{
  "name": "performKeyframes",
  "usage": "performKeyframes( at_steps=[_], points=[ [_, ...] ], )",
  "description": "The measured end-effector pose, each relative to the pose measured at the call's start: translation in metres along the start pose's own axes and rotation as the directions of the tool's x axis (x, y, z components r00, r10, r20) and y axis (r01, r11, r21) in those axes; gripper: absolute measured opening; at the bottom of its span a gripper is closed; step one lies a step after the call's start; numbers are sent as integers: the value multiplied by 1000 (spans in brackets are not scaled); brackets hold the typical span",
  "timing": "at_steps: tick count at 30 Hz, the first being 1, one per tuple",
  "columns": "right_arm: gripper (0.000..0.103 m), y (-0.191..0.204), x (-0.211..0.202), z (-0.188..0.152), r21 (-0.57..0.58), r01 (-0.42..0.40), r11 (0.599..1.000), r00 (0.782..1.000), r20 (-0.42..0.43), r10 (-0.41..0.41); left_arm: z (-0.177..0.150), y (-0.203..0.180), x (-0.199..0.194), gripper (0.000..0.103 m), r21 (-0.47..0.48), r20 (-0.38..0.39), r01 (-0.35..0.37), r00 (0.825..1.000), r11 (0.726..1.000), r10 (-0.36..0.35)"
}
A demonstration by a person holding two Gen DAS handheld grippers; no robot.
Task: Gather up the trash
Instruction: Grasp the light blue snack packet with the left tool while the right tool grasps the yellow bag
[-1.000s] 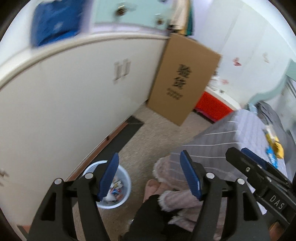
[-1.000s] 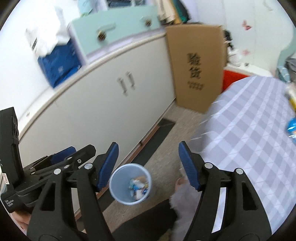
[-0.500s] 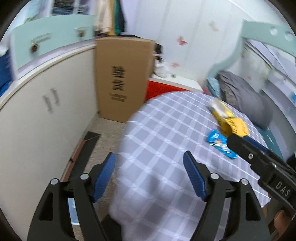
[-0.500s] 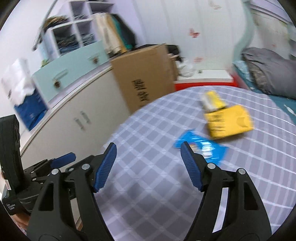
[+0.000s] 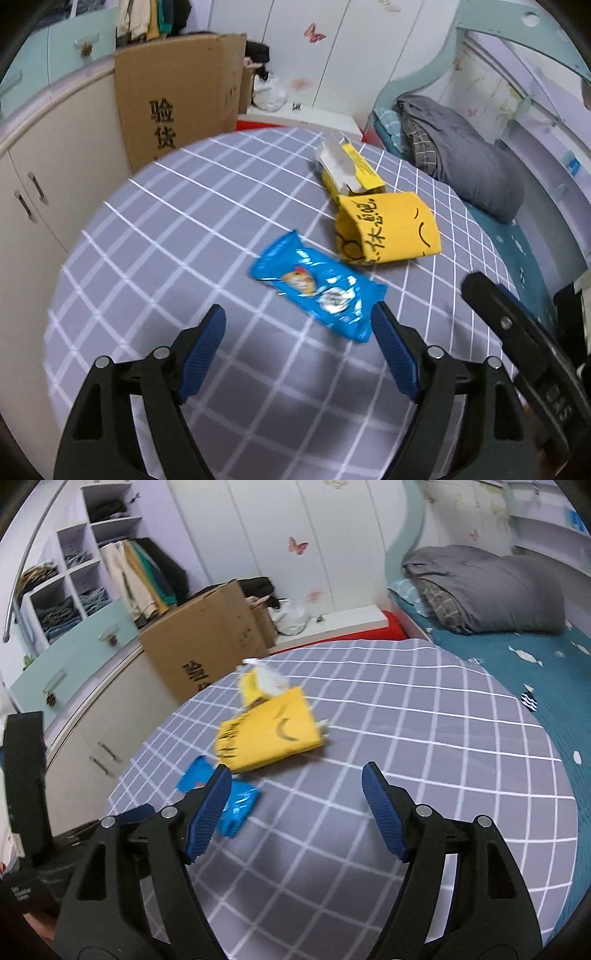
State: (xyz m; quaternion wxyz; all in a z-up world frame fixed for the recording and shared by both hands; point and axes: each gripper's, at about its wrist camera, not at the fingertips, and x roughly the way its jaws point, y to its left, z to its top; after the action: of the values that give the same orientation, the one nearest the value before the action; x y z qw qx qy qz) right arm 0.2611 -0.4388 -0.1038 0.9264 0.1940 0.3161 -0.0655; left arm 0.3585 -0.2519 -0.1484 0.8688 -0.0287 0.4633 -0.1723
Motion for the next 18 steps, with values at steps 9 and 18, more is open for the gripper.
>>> performKeyframes(
  at_steps=[9,18],
  points=[
    [73,-26,13,2,30,17,999,1000,-18,-16,11,-16,31,80,-171,-8,-102,995,980,102],
    [74,-36,21,6,46,18,999,999,-27,-16,16,-40,45,82,-103,5,-183,983,978,184]
  ],
)
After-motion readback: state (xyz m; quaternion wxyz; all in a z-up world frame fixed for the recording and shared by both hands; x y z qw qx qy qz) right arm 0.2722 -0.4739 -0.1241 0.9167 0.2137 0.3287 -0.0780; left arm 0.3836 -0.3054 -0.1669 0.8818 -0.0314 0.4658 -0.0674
